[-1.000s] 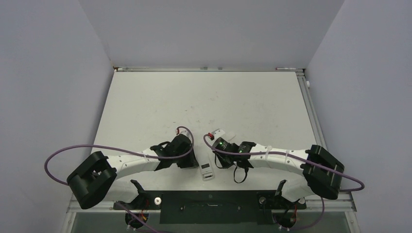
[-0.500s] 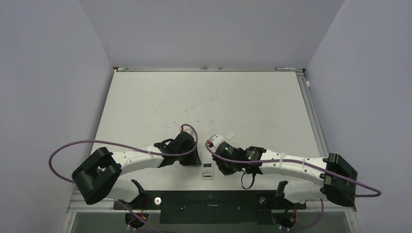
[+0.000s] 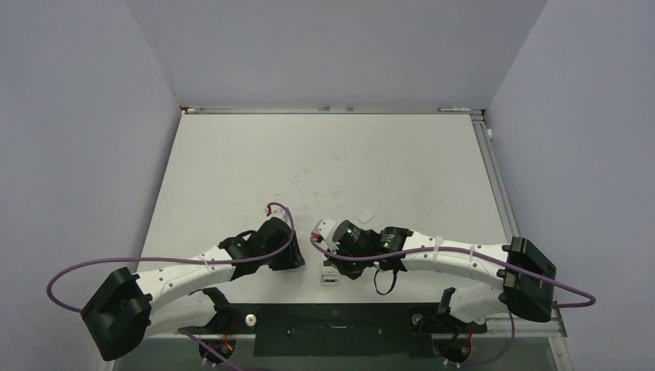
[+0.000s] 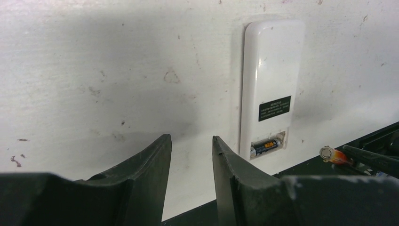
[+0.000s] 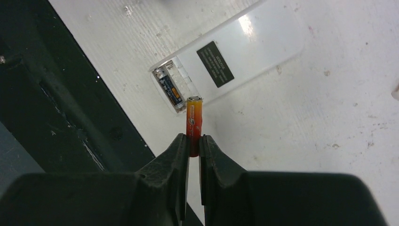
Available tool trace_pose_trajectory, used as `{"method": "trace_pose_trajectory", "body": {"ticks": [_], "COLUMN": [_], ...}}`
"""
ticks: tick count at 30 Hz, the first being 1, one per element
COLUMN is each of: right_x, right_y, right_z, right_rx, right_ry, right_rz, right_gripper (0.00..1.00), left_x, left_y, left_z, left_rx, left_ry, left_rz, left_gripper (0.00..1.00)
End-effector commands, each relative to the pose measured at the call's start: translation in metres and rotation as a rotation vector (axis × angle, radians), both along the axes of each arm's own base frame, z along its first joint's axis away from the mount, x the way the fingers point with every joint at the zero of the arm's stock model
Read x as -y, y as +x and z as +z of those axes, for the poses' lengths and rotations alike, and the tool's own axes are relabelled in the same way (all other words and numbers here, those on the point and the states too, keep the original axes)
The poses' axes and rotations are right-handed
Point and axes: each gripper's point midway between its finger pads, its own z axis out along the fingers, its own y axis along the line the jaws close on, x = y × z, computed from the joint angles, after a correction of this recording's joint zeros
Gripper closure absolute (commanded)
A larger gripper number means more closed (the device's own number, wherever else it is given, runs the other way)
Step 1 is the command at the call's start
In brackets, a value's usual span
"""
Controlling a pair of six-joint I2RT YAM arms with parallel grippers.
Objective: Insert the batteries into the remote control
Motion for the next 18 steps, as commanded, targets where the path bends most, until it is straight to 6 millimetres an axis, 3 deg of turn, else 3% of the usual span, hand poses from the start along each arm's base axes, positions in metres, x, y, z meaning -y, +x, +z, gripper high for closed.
{"method": "trace_pose_trajectory", "body": {"ticks": [1,18], "right_x": [-0.014,-0.023], "right_y": [-0.001,-0.006], "right_z": [0.006,-0.017], "right_rx": [0.023,0.01], "right_ry": [-0.011,-0.193], "right_rz": [0.147,0.34], "right_gripper": [0.91,0.91], "left_x": [-0.01,-0.023], "left_y": [-0.002,-0.009], "left_z": [0.005,0.026], "left_rx": [0.018,0.083], "left_ry": [-0.036,-0.197], "left_rz": [0.055,0.132], "left_gripper": [0.65,0.61]}}
